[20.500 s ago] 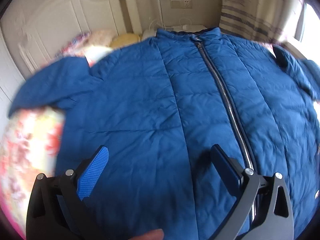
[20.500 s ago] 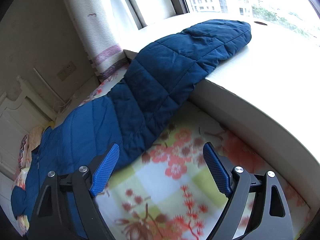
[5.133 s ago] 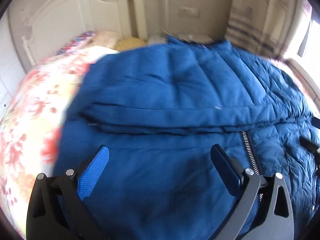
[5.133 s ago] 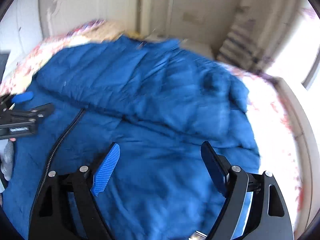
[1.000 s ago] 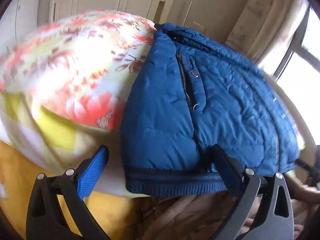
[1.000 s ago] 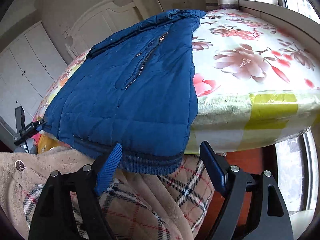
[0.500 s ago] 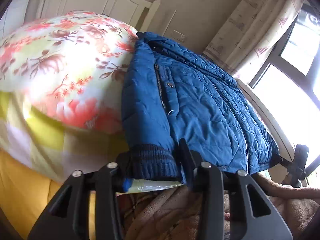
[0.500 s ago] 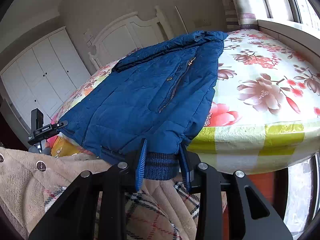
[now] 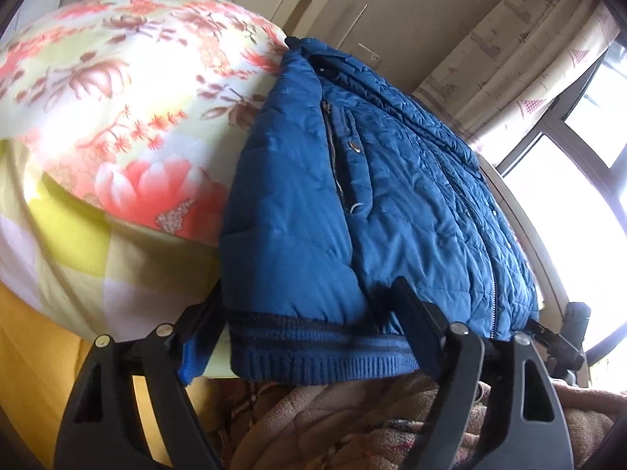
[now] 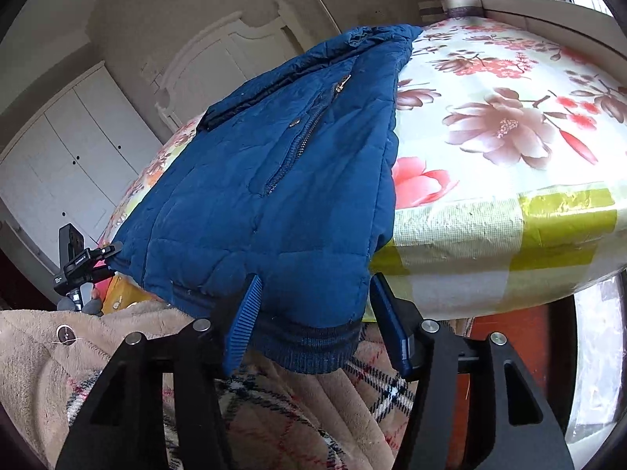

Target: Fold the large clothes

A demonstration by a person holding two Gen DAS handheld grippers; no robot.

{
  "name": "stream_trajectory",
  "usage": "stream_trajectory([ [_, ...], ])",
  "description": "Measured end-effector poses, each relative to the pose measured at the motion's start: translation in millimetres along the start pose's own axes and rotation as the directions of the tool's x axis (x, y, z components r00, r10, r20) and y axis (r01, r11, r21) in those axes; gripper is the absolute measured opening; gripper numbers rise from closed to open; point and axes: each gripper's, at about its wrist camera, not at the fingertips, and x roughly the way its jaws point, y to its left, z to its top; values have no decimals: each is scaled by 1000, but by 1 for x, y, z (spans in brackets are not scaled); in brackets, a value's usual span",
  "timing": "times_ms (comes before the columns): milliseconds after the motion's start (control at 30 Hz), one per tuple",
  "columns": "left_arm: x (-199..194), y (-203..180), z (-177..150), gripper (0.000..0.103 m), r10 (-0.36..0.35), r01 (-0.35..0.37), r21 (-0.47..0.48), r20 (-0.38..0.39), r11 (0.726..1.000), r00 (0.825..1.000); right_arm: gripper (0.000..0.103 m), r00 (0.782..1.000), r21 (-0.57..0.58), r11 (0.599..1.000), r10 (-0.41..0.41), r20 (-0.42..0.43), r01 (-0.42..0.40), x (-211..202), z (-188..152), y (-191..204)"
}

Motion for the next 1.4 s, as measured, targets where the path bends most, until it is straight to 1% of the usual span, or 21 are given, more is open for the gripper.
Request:
stream_trajectory([
  [33,0,-2,0,55,-6,6,9,-5,1000,1000,34,1000,-13,1000,4,9,-4,-1,0,3],
  [67,-3,-7,-1,51,9,-9,28,3,1000,1000,31,1000,-42,999,2,18,-1,-4,-2,8],
  [100,-6,-11,-2,37,16,-16,44,7,999,1000,24,1000,-69,998,-1,23,2,-7,-2,12],
  [200,-36,-26,0,14,-48,40,82,91,996,995,19,993,-91,995,51,107,-42,-30,2,22],
  [333,-77,-59,17,13,-142,114,142,212,983,967,17,959,-126,990,99,266,-67,-75,23,40],
  [500,-123,-89,16,13,-299,241,231,264,943,917,16,893,-202,975,170,417,-91,-147,36,58],
  [567,-147,-91,15,14,-371,306,246,289,920,882,15,864,-249,964,204,461,-95,-175,36,67],
  [633,-176,-90,15,14,-456,384,262,331,886,826,15,830,-304,949,239,504,-89,-201,41,81],
  [733,-195,-93,32,16,-545,476,267,376,838,749,16,810,-371,927,251,530,-44,-216,59,103],
  [767,-195,-95,42,16,-554,488,263,390,832,736,16,808,-379,925,249,534,-35,-215,71,107],
  [800,-192,-96,51,17,-550,488,253,397,835,734,16,815,-372,928,233,531,-23,-210,85,109],
  [933,-149,-96,115,18,-476,457,150,403,877,781,16,867,-301,953,120,484,36,-152,161,95],
  [1000,-110,-95,156,20,-428,429,88,379,899,820,16,896,-227,974,75,438,29,-113,202,76],
  [1067,-59,-89,202,24,-337,359,-1,341,933,877,16,925,-134,990,11,379,43,-65,241,51],
  [1100,-32,-82,223,28,-313,348,-67,309,935,898,17,937,-94,995,2,349,33,-42,259,37],
  [1167,14,-57,259,52,-212,268,-205,260,941,942,34,972,-22,1000,-4,236,10,2,283,11],
  [1200,27,-45,269,67,-164,230,-252,257,940,952,53,978,23,999,-38,203,34,20,290,-3],
  [1233,38,-32,279,69,-125,201,-292,260,935,957,70,973,47,996,-83,215,74,29,294,-15],
  [1300,52,-9,292,71,-96,176,-330,244,928,965,73,967,74,993,-103,232,88,33,294,-33],
  [1367,60,-1,302,75,-73,128,-282,198,951,978,73,968,69,991,-127,214,115,37,292,-45],
  [1400,65,-2,306,76,-29,66,-218,167,974,985,73,967,40,987,-161,197,156,42,290,-50],
])
